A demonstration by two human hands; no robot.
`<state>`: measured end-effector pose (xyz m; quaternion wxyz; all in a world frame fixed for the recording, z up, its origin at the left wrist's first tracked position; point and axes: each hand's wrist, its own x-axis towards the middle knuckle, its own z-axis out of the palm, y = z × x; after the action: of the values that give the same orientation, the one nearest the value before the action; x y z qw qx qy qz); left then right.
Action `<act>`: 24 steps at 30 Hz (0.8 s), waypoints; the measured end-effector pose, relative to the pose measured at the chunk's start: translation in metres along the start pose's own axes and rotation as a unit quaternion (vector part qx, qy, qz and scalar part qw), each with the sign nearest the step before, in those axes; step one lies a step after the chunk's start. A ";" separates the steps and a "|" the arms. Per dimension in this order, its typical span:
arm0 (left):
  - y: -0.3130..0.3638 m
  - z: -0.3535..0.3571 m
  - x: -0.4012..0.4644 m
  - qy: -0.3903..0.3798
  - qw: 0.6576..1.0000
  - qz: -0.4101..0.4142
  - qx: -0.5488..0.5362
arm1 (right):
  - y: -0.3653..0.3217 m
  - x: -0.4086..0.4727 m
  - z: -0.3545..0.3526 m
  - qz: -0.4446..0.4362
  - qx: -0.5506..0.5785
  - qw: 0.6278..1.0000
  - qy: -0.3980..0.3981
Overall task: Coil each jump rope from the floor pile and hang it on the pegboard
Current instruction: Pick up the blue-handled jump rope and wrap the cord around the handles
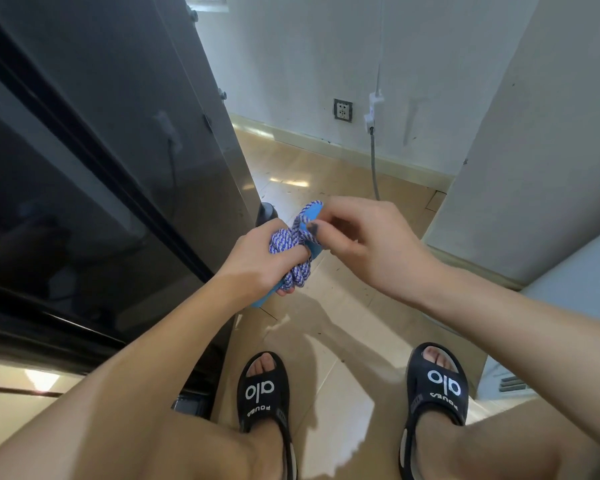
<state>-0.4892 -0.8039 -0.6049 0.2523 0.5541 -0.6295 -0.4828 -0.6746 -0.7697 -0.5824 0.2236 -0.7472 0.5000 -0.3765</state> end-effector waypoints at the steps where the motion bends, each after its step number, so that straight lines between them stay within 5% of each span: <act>1: 0.000 -0.001 0.001 -0.012 0.999 -0.014 -0.032 | 0.002 0.001 -0.002 0.034 0.016 0.999 -0.002; 3: 0.001 -0.003 0.002 -0.015 0.996 -0.031 -0.077 | 0.007 0.001 -0.005 0.127 0.119 0.984 -0.022; 6: 0.004 -0.004 0.001 -0.020 0.992 -0.031 -0.124 | 0.006 0.001 -0.004 0.244 0.345 0.905 -0.055; 9: 0.007 -0.002 -0.001 -0.039 0.990 -0.018 -0.137 | 0.006 0.002 -0.003 0.285 0.415 0.862 -0.061; 15: 0.007 -0.003 -0.003 -0.050 0.994 -0.009 -0.092 | 0.009 0.002 -0.007 0.179 0.148 0.970 -0.077; 24: 0.011 -0.008 -0.009 -0.102 0.984 -0.043 -0.138 | 0.017 0.007 -0.008 0.110 0.078 0.990 -0.035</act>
<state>-0.4847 -0.7995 -0.5900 0.2395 0.4882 -0.5546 -0.6299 -0.6891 -0.7825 -0.5872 0.3383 -0.6808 0.5401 -0.3612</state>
